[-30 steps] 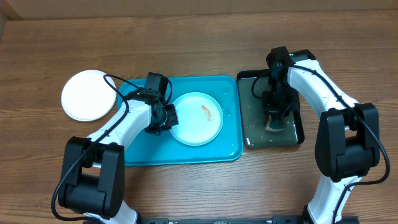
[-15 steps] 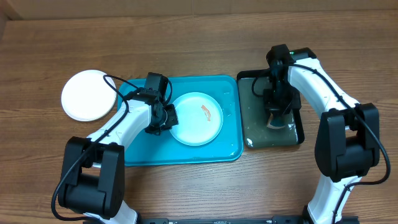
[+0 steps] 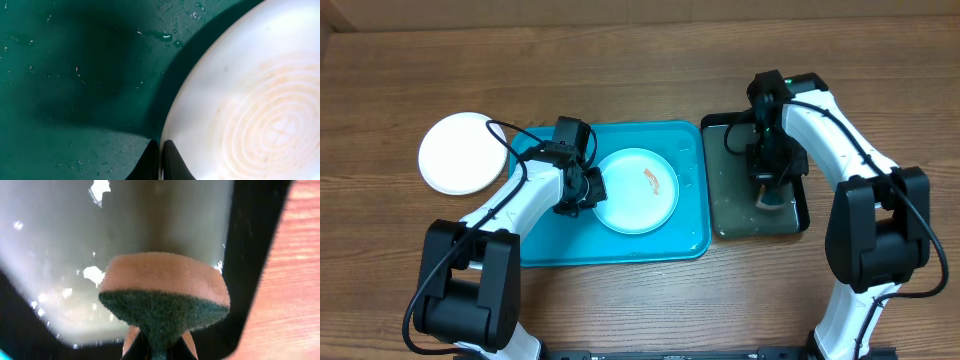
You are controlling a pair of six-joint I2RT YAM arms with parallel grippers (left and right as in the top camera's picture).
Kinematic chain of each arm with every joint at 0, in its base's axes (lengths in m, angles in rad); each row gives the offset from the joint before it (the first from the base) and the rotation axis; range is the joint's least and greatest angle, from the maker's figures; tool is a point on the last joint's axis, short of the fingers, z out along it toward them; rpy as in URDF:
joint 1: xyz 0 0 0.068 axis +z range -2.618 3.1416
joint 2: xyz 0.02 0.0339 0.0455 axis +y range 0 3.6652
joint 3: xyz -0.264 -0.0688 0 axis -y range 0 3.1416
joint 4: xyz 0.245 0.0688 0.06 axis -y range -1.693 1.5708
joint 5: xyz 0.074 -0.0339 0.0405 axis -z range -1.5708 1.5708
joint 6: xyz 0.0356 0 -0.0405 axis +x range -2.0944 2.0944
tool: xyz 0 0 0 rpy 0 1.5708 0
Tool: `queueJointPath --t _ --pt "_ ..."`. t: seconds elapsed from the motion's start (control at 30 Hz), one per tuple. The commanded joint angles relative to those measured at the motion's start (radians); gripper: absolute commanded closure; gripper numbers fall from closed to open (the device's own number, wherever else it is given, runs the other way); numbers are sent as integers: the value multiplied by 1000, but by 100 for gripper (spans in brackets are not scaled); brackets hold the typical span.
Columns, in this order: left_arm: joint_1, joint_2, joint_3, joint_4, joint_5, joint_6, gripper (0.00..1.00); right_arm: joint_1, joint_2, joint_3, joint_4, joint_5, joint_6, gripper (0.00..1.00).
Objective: Clean dirty plates on tray and stack at the side
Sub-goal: 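Grasp the green sponge in the black tray with right gripper and dip it, then scrub the light blue plate surface with the sponge in right gripper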
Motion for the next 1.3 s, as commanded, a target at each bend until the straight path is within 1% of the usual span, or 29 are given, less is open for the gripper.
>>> queueJointPath --t 0.0,0.13,0.23,0.37,0.5,0.6,0.7,0.8,0.9,1.0,1.27 --pt "-6 10 7 3 -6 -15 96 4 -24 126 -62 -1 -3 96" --pt "-6 10 7 4 16 -15 96 12 -24 264 -167 -38 -3 96" --pt "-5 10 14 -6 19 -14 96 32 -24 365 -202 -132 -4 96" --pt "-2 10 17 -8 19 -14 96 85 -24 439 -171 -295 -3 96" --pt "-6 10 17 -3 31 -14 96 171 -22 441 -89 -380 -2 96" --pt "-6 10 17 -2 31 -15 96 241 -21 433 -31 -363 -2 96" --pt "-6 10 17 -2 31 -15 96 320 -19 413 29 -307 5 96" --pt "-7 10 17 -2 31 -15 96 389 -9 393 72 -201 10 96" --pt "-7 10 17 -2 37 -14 96 446 8 373 100 -79 48 96" --pt "-7 10 17 -3 38 -14 96 478 34 361 113 -23 54 96" --pt "-7 10 17 -4 38 -14 96 486 144 361 138 -14 57 96"
